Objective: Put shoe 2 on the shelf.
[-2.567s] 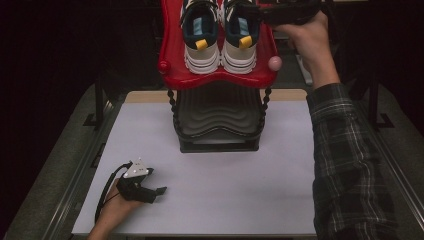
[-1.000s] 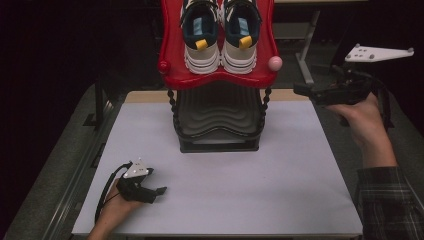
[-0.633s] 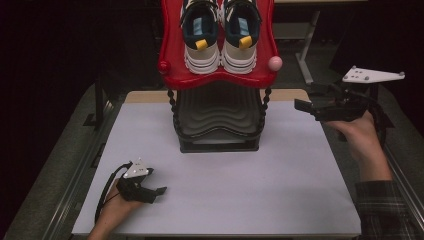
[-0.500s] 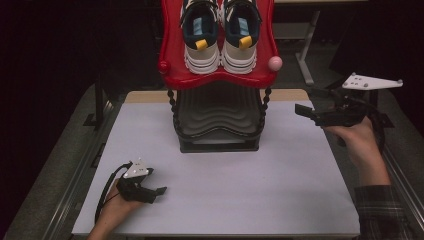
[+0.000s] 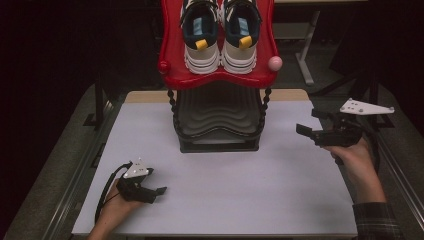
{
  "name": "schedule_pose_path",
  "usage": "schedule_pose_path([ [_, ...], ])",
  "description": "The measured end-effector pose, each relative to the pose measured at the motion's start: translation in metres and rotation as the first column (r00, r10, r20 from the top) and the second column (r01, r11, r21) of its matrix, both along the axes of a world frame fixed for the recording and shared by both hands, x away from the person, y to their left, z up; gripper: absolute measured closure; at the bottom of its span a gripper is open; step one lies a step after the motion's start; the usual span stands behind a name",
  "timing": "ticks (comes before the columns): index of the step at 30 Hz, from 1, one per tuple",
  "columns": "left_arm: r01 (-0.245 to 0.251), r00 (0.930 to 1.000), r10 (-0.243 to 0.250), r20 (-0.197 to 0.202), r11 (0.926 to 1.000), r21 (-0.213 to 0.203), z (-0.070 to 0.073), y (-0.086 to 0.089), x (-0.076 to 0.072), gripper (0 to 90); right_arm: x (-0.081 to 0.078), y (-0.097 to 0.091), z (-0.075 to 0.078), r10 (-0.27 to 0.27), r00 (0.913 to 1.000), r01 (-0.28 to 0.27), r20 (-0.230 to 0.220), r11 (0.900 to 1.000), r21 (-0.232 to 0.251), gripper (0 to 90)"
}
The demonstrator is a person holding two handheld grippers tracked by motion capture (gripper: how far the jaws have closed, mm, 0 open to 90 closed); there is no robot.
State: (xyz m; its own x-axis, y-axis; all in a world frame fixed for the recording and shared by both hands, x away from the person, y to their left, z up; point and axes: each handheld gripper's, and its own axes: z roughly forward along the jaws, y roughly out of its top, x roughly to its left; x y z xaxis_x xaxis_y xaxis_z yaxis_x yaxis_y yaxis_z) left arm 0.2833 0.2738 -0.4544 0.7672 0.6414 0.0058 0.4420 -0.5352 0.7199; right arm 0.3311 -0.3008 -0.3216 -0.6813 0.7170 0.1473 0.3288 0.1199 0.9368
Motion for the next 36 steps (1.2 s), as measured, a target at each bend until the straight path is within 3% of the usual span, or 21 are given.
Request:
schedule_pose_path([
  [11, 0.002, 1.0000, -0.002, -0.001, 1.0000, 0.002, 0.000, 0.000, 0.000, 13.5, -0.008, -0.001, -0.040, -0.024, 0.9988, 0.022, -0.044, 0.9992, -0.034, 9.0],
  [24, 0.002, 1.0000, -0.002, -0.002, 1.0000, 0.003, 0.000, 0.000, 0.000, 13.5, -0.022, -0.002, -0.085, -0.042, 0.9896, 0.028, -0.138, 0.9945, -0.101, 8.9],
  [36, 0.002, 1.0000, -0.002, -0.002, 1.0000, 0.003, 0.000, 0.000, 0.000, 13.5, -0.038, -0.001, -0.121, -0.092, 0.9712, 0.039, -0.220, 0.9710, -0.236, 8.9],
])
